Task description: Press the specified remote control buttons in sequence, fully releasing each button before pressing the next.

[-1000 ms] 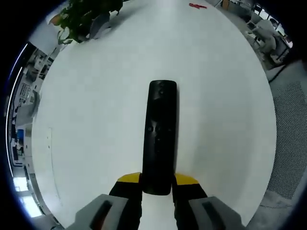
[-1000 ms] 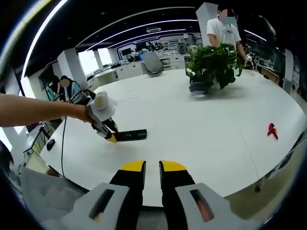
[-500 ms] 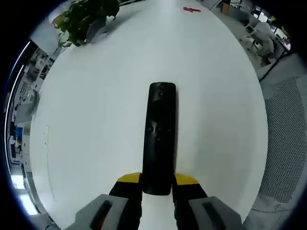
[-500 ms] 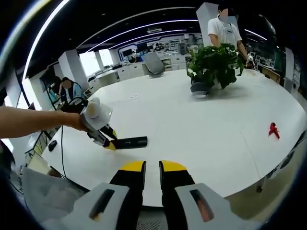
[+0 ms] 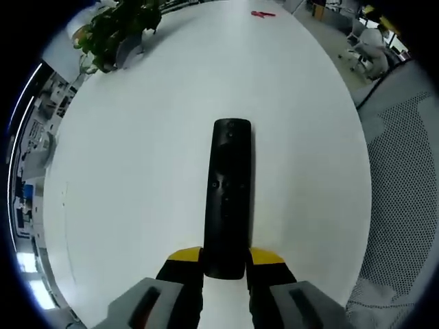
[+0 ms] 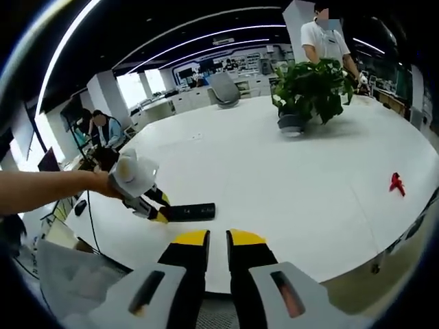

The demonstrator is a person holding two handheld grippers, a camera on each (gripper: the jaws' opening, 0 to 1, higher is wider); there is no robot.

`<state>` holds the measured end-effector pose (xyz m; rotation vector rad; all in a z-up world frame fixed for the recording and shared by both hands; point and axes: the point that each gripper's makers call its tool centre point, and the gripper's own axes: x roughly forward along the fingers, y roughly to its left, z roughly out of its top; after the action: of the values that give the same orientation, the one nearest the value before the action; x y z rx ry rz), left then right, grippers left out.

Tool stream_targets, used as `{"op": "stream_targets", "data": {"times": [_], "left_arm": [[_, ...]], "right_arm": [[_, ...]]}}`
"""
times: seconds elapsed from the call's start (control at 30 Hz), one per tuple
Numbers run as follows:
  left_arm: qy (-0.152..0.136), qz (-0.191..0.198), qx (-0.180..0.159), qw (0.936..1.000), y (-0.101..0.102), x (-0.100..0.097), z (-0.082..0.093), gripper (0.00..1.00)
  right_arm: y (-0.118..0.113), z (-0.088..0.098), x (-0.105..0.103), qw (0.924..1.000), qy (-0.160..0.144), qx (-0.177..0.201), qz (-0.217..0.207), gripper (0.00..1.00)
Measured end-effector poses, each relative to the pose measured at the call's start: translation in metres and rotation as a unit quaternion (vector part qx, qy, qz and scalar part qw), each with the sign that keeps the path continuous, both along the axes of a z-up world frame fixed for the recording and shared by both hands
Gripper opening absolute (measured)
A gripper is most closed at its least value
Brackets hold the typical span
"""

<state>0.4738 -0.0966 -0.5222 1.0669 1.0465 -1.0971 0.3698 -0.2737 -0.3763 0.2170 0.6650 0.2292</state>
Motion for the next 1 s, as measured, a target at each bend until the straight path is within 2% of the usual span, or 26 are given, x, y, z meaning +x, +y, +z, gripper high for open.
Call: {"op": "stream_targets", "data": {"times": [0.17, 0.5, 0.67, 0.7, 0.73, 0.77, 0.8, 0.87, 1.0], "left_arm": [[0.004, 0.000, -0.002, 1.0000, 0.000, -0.009, 0.000, 0.23], [0.010, 0.014, -0.019, 0.9997, 0.001, -0.029, 0.000, 0.23], [0.009, 0.020, -0.027, 0.9994, 0.001, -0.039, 0.000, 0.23], [0.008, 0.023, -0.029, 0.9993, 0.001, -0.041, 0.001, 0.23], [0.008, 0.024, -0.031, 0.9992, 0.001, -0.042, 0.001, 0.23], [0.009, 0.024, -0.034, 0.9991, 0.002, -0.045, 0.001, 0.23], [0.011, 0.023, -0.038, 0.9989, 0.002, -0.048, 0.001, 0.23], [0.022, 0.037, -0.053, 0.9977, 0.002, -0.054, 0.001, 0.23], [0.019, 0.048, -0.075, 0.9959, 0.003, -0.059, 0.001, 0.23]], "right_arm": [[0.007, 0.000, -0.002, 0.9999, 0.005, 0.006, 0.013, 0.08], [0.027, -0.003, -0.009, 0.9968, 0.025, 0.015, 0.075, 0.06], [0.033, 0.000, -0.009, 0.9946, 0.025, 0.000, 0.101, 0.00], [0.035, 0.001, -0.008, 0.9939, 0.028, 0.008, 0.106, 0.00], [0.044, 0.002, -0.012, 0.9905, 0.048, 0.039, 0.123, 0.00], [0.047, 0.002, -0.014, 0.9878, 0.065, 0.055, 0.131, 0.00], [0.048, 0.002, -0.013, 0.9869, 0.073, 0.063, 0.129, 0.00], [0.048, 0.006, -0.004, 0.9870, 0.064, 0.058, 0.135, 0.00], [0.055, 0.020, 0.011, 0.9865, 0.057, 0.058, 0.143, 0.00]]}}
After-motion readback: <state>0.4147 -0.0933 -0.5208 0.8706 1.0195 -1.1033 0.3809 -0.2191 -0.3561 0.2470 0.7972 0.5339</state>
